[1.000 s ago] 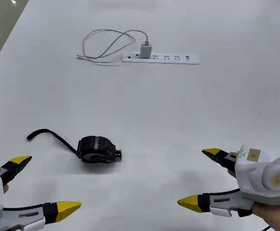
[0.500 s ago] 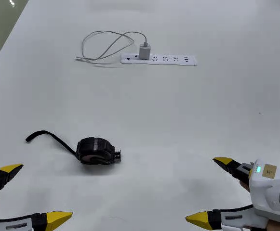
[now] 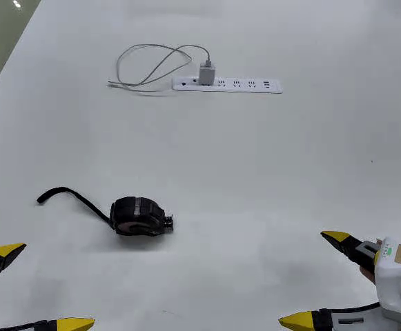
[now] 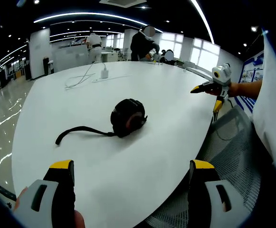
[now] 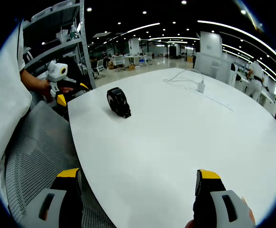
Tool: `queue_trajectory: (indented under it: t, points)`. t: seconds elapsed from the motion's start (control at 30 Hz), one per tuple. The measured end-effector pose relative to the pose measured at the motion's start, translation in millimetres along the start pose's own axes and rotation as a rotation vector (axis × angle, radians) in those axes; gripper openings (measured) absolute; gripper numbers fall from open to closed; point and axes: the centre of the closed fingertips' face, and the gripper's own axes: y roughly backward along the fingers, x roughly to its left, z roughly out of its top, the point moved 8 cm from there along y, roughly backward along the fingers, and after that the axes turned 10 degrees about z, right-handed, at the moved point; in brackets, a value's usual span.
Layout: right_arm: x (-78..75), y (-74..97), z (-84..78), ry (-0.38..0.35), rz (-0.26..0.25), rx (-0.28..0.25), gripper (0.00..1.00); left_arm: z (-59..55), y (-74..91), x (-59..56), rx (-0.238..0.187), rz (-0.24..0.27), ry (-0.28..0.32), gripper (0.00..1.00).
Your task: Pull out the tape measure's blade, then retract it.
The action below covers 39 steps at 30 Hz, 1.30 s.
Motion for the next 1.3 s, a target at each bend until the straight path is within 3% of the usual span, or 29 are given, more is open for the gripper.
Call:
queue_trajectory:
  t: [0.37, 1.3]
  points:
    - [2.0, -2.5, -3.1, -0.007, 0.005, 0.007, 0.99, 1.6, 0.8, 0.6, -0.018, 0.001, -0.011, 0.99]
    - [1.4, -2.3, 0.3, -0.008, 0.008, 0.01, 0.98, 4.9, -0.7, -2.1, -0.014, -0.005, -0.038, 0.99]
